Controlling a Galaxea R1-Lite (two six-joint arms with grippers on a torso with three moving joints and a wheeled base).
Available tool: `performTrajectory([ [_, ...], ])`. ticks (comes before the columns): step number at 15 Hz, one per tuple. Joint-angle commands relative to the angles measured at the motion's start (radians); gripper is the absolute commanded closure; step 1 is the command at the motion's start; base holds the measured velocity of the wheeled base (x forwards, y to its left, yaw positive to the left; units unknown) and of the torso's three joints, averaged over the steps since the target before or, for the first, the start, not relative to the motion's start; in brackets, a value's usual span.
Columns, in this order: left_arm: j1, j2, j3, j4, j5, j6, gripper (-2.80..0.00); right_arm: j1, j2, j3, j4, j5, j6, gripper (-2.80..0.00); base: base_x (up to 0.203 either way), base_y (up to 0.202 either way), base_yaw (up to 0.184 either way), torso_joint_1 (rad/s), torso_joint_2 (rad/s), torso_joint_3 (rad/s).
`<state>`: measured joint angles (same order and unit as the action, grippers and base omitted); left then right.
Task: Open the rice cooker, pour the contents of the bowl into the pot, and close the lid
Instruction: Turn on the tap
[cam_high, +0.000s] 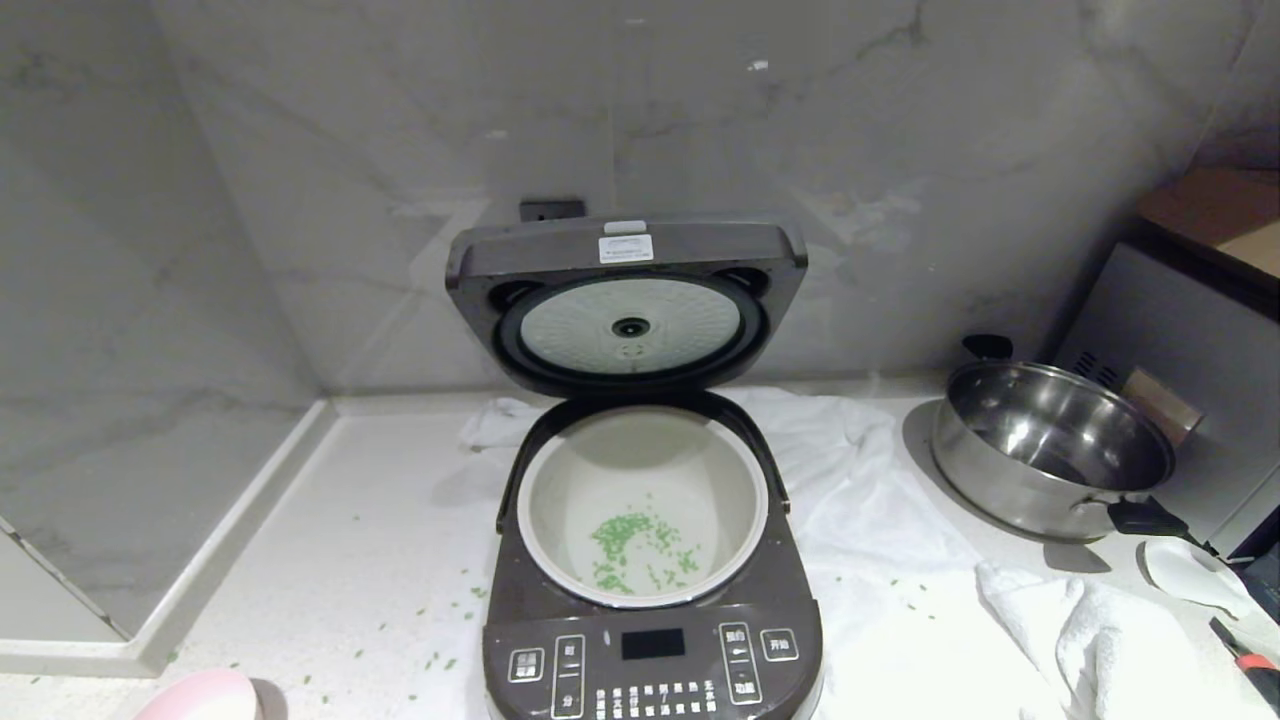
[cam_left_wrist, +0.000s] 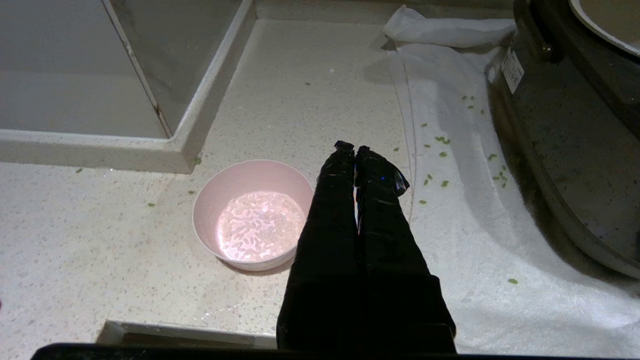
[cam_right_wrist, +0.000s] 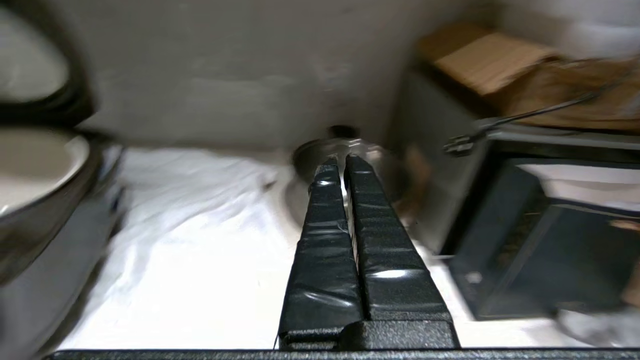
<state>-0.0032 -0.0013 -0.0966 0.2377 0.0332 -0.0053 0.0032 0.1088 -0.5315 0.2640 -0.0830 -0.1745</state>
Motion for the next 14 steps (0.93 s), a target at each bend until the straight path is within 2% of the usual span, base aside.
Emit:
performTrajectory([
  [1,0.000,-0.002,0.000,0.002,0.001,-0.001,0.00,0.000,-0.105,0.127,-0.002,0.078,0.010,0.00,0.000,0.000,0.000,0.000,0.00,0.000],
  [4,0.000,-0.002,0.000,0.002,0.001,-0.001,0.00,0.000,-0.109,0.224,-0.009,0.149,0.036,0.00,0.000,0.000,0.000,0.000,0.00,0.000],
  [6,0.000,-0.002,0.000,0.002,0.001,-0.001,0.00,0.000,-0.109,0.297,-0.030,0.159,0.038,0.00,0.000,0.000,0.000,0.000,0.00,0.000],
  [9,0.000,-0.002,0.000,0.002,0.001,0.000,0.00,0.000,-0.109,0.453,-0.168,0.172,0.051,0.00,0.000,0.000,0.000,0.000,0.00,0.000],
  [10,0.002,-0.002,0.000,0.002,0.001,-0.001,0.00,0.000,-0.109,0.459,-0.183,0.207,0.089,0.00,0.000,0.000,0.000,0.000,0.00,0.000],
  [11,0.002,-0.002,0.000,0.002,0.001,-0.001,0.00,0.000,-0.109,0.462,-0.185,0.208,0.087,0.00,0.000,0.000,0.000,0.000,0.00,0.000],
  [14,0.004,-0.002,0.000,0.002,-0.001,-0.004,0.00,0.000,-0.109,0.516,-0.198,0.085,0.080,0.00,0.000,0.000,0.000,0.000,0.00,0.000],
])
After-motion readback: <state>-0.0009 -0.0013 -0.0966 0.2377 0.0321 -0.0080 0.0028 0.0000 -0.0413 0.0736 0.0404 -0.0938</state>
